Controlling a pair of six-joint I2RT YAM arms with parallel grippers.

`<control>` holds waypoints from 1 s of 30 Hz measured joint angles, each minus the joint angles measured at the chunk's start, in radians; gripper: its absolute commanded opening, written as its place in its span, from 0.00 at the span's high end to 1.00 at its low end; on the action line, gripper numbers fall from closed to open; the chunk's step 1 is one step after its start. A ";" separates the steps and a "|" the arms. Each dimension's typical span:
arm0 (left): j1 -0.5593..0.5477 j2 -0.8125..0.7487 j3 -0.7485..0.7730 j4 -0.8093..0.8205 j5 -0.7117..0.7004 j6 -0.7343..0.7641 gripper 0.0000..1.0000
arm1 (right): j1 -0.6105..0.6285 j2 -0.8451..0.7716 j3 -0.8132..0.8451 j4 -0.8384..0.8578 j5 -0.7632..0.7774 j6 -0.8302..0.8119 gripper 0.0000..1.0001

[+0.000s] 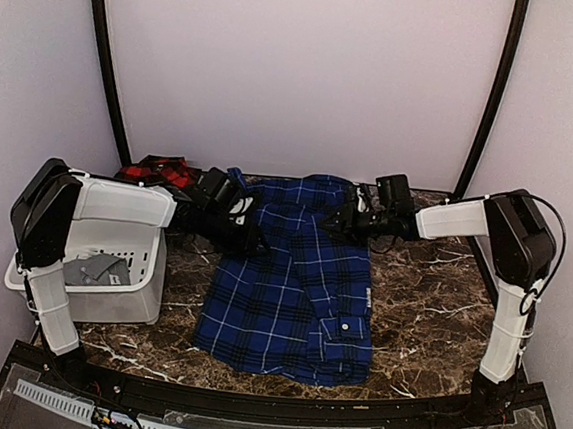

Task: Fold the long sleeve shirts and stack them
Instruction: Move the 1/3-folded shirt to the center of the board.

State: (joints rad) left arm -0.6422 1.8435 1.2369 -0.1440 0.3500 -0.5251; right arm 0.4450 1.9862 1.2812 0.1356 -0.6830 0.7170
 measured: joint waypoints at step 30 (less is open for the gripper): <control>-0.343 0.297 0.204 0.025 -0.029 -0.207 0.61 | -0.272 -0.064 -0.325 0.014 0.081 -0.116 0.61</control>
State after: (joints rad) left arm -0.9848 2.1407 1.4414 -0.1192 0.3206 -0.7322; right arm 0.1726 1.9217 0.9565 0.1501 -0.6022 0.6014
